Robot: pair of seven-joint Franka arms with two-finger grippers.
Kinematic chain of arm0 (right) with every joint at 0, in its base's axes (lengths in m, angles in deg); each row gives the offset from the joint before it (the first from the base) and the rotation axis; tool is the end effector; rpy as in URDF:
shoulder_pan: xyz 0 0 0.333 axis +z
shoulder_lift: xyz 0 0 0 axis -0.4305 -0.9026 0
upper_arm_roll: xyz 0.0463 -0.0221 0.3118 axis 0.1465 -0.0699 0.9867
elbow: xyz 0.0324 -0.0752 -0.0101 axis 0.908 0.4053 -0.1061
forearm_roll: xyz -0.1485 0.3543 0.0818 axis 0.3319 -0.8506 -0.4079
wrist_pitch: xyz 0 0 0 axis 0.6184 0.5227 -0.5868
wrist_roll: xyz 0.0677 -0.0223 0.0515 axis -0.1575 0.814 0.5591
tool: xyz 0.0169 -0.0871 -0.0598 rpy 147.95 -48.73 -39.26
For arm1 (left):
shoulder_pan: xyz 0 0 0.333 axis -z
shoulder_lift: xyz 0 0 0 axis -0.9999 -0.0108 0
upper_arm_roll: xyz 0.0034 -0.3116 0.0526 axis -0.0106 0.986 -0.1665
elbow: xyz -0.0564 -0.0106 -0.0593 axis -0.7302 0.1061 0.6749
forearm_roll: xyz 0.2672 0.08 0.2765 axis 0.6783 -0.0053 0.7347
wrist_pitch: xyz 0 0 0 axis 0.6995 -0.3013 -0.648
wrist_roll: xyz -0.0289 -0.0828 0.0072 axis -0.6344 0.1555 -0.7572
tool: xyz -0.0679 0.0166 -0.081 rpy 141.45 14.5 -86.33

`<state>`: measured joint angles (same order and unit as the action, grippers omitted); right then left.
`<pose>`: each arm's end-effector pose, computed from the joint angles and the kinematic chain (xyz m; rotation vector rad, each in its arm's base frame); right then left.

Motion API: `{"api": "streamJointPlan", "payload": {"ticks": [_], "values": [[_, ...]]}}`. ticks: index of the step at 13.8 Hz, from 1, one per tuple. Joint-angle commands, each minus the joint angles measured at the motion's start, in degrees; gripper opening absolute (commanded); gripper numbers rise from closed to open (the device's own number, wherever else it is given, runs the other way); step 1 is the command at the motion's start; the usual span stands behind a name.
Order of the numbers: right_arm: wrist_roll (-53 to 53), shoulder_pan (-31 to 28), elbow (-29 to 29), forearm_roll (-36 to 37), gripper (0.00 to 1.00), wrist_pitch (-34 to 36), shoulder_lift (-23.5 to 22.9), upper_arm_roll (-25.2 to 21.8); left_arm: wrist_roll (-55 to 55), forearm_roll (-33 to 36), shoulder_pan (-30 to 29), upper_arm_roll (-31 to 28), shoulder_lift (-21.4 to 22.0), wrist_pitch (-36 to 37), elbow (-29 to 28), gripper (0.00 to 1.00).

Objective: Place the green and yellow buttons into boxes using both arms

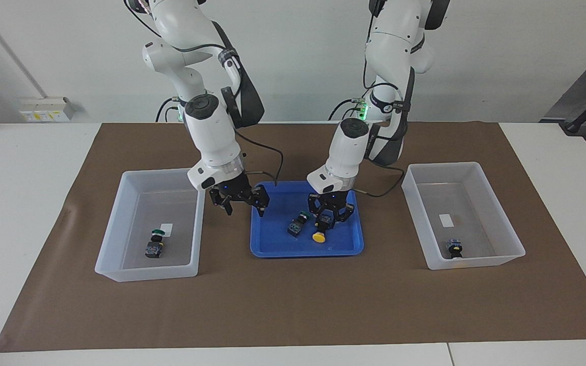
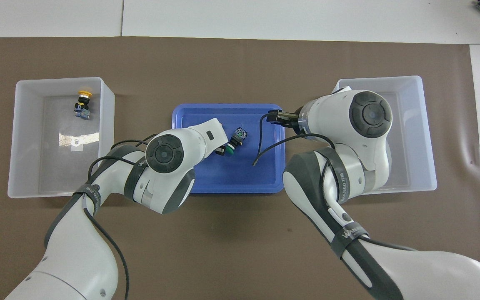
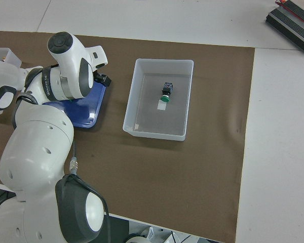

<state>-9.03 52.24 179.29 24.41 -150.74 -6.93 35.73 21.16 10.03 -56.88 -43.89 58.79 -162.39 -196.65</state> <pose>0.6001 0.2437 0.3947 -2.9138 0.3281 -0.2822 0.5399 -0.3344 0.3014 2.9429 -0.5748 0.4229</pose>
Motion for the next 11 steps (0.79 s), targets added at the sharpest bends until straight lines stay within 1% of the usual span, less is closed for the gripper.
{"api": "streamJointPlan", "payload": {"ticks": [1, 3, 5, 6, 8, 11], "values": [[-1.30, 1.30, -0.15, -0.50, 1.00, -3.04, -1.65, 0.09, -1.14, 0.63, -0.15, -0.88, 0.26, 0.47, 0.84, 0.00], [-1.30, 2.26, -0.24, -0.67, 1.00, -4.10, -2.01, 0.09, -0.96, 0.63, -1.90, -0.97, 3.50, 2.57, 0.67, 0.00], [-1.21, 2.62, -0.32, -0.76, 1.00, -5.50, -2.44, 0.26, -0.96, 0.71, -4.19, -1.06, 7.62, 9.32, 0.58, 0.00], [-1.30, 3.40, -0.67, -1.63, 1.00, -7.34, -3.49, 0.87, -0.53, 0.71, -6.11, -1.06, 9.56, 12.14, 0.66, 0.00], [-2.52, 5.85, -2.16, -3.22, 1.00, -10.33, -6.30, 1.06, 1.83, 0.71, -9.90, -0.97, 11.77, 12.69, 0.67, 0.00], [-6.21, 7.62, -5.59, -2.35, 1.00, -11.66, -11.39, 1.06, 7.64, 0.71, -15.69, -1.06, 12.83, 12.08, 1.36, 0.00]]}}
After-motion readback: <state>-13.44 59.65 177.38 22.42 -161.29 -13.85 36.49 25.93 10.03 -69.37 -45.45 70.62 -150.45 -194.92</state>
